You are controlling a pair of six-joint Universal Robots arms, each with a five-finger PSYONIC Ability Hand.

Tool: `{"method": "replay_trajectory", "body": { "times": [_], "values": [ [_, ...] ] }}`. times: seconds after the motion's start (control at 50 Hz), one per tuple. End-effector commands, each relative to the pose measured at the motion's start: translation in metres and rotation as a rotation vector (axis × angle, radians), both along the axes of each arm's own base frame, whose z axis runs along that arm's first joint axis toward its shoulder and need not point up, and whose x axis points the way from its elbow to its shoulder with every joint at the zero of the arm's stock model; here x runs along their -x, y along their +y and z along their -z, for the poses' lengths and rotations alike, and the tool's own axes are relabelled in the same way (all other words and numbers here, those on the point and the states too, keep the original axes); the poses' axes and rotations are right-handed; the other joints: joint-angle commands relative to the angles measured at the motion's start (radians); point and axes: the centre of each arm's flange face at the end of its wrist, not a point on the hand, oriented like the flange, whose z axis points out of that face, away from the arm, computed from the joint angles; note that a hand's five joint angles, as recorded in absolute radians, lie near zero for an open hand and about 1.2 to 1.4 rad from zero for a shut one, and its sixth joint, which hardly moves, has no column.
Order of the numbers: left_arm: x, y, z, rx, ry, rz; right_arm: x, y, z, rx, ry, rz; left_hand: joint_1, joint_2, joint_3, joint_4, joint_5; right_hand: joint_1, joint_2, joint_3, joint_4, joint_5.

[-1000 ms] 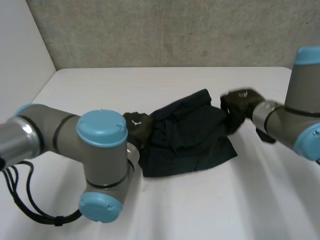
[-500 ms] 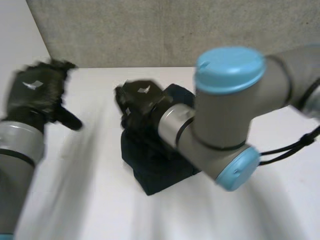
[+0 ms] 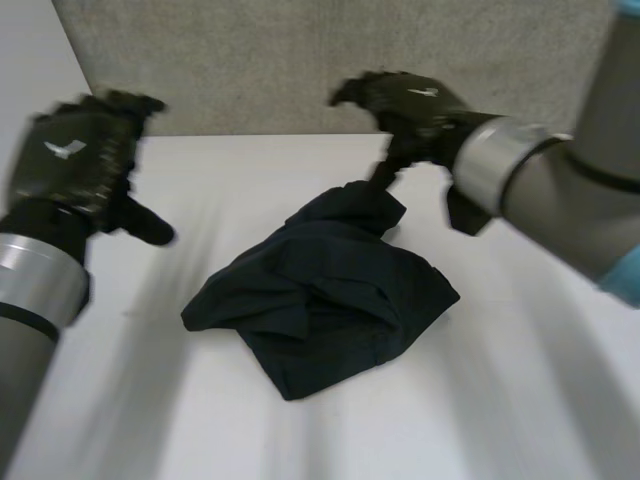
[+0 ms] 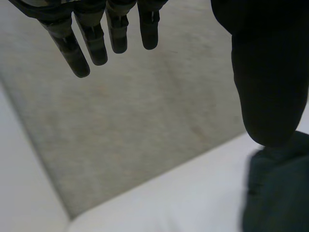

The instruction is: Fold the shorts.

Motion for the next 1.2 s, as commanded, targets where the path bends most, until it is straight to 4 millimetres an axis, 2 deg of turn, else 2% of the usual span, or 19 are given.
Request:
{"method": "replay_trajectory", "body": {
  "times": [0.02, 0.08, 0.14, 0.24, 0.34, 0.38, 0.44, 0.48, 0.52, 0.54, 0.6, 0.62, 0.64, 0.78, 0.94, 1.02, 1.08, 1.16, 1.2],
  "values": [
    [0.035, 0.012, 0.051, -0.192, -0.132, 0.129, 0.047, -0.013, 0.041, -0.135, 0.106, 0.123, 0.041, 0.042, 0.035, 0.041, 0.040, 0.000, -0.019, -0.003, -0.027, -0.039],
    [0.040, 0.004, 0.074, -0.286, -0.186, 0.122, 0.058, -0.012, 0.070, -0.203, 0.157, 0.148, 0.041, 0.042, 0.035, 0.041, 0.040, 0.000, -0.019, -0.003, -0.027, -0.039],
    [0.042, -0.002, 0.087, -0.328, -0.212, 0.111, 0.059, -0.010, 0.085, -0.225, 0.160, 0.159, 0.044, 0.045, 0.038, 0.044, 0.043, 0.003, -0.016, 0.000, -0.024, -0.036],
    [0.037, -0.038, 0.110, -0.384, -0.229, 0.041, 0.057, -0.027, 0.131, -0.250, 0.145, 0.220, 0.117, 0.118, 0.111, 0.117, 0.116, 0.018, -0.001, 0.014, -0.009, -0.022],
    [0.042, -0.064, 0.126, -0.403, -0.238, 0.013, 0.052, -0.034, 0.163, -0.312, 0.140, 0.255, 0.281, 0.282, 0.275, 0.282, 0.280, 0.067, 0.049, 0.064, 0.040, 0.028],
    [0.044, -0.069, 0.129, -0.407, -0.241, 0.010, 0.045, -0.029, 0.170, -0.326, 0.150, 0.234, 0.354, 0.356, 0.348, 0.355, 0.354, 0.176, 0.157, 0.172, 0.148, 0.136],
    [0.046, -0.074, 0.131, -0.406, -0.241, 0.009, 0.031, -0.019, 0.173, -0.314, 0.155, 0.188, 0.709, 0.710, 0.703, 0.709, 0.708, 0.861, 0.842, 0.857, 0.834, 0.822],
    [0.047, -0.075, 0.128, -0.397, -0.235, 0.010, 0.028, -0.021, 0.166, -0.279, 0.147, 0.191, 1.011, 1.012, 1.005, 1.011, 1.010, 1.190, 1.171, 1.186, 1.163, 1.151],
    [0.048, -0.075, 0.125, -0.388, -0.232, 0.012, 0.027, -0.026, 0.157, -0.234, 0.137, 0.203, 1.147, 1.148, 1.141, 1.147, 1.146, 1.191, 1.172, 1.187, 1.164, 1.152],
    [0.048, -0.074, 0.122, -0.381, -0.229, 0.013, 0.027, -0.029, 0.136, -0.168, 0.124, 0.210, 1.173, 1.175, 1.167, 1.174, 1.172, 1.191, 1.172, 1.187, 1.164, 1.152],
    [0.045, -0.070, 0.096, -0.323, -0.201, 0.017, 0.028, -0.027, 0.097, -0.033, 0.129, 0.200, 1.174, 1.175, 1.168, 1.174, 1.173, 1.191, 1.172, 1.187, 1.164, 1.152],
    [0.045, -0.068, 0.089, -0.305, -0.196, 0.019, 0.031, -0.021, 0.074, 0.056, 0.176, 0.187, 1.174, 1.175, 1.168, 1.174, 1.173, 1.191, 1.172, 1.187, 1.164, 1.152],
    [0.043, -0.064, 0.073, -0.262, -0.188, 0.026, 0.032, -0.017, 0.065, 0.090, 0.211, 0.180, 1.174, 1.175, 1.168, 1.174, 1.173, 1.191, 1.172, 1.187, 1.164, 1.152],
    [0.035, -0.046, 0.022, -0.114, -0.225, 0.048, 0.041, 0.002, 0.007, 0.346, 0.473, 0.141, 1.174, 1.175, 1.168, 1.174, 1.173, 1.191, 1.172, 1.187, 1.164, 1.152],
    [0.022, -0.010, -0.040, 0.058, -0.223, 0.104, 0.056, 0.035, -0.061, 0.388, 0.481, 0.124, 1.174, 1.175, 1.168, 1.174, 1.173, 1.191, 1.172, 1.187, 1.164, 1.152],
    [0.017, -0.001, -0.053, 0.097, -0.203, 0.114, 0.058, 0.039, -0.071, 0.389, 0.502, 0.081, 1.174, 1.175, 1.168, 1.174, 1.173, 1.191, 1.172, 1.187, 1.164, 1.152],
    [0.017, -0.001, -0.048, 0.083, -0.211, 0.120, 0.056, 0.036, -0.069, 0.397, 0.514, 0.058, 1.174, 1.175, 1.168, 1.174, 1.173, 1.191, 1.172, 1.187, 1.164, 1.152],
    [0.020, -0.005, -0.024, 0.021, -0.248, 0.143, 0.044, 0.014, -0.028, 0.295, 0.572, -0.019, 1.174, 1.175, 1.168, 1.174, 1.173, 1.191, 1.172, 1.187, 1.164, 1.152],
    [0.027, -0.015, 0.007, -0.069, -0.293, 0.159, 0.040, 0.005, -0.009, 0.246, 0.593, -0.036, 1.174, 1.175, 1.168, 1.174, 1.173, 1.191, 1.172, 1.187, 1.164, 1.152]
  ]
}}
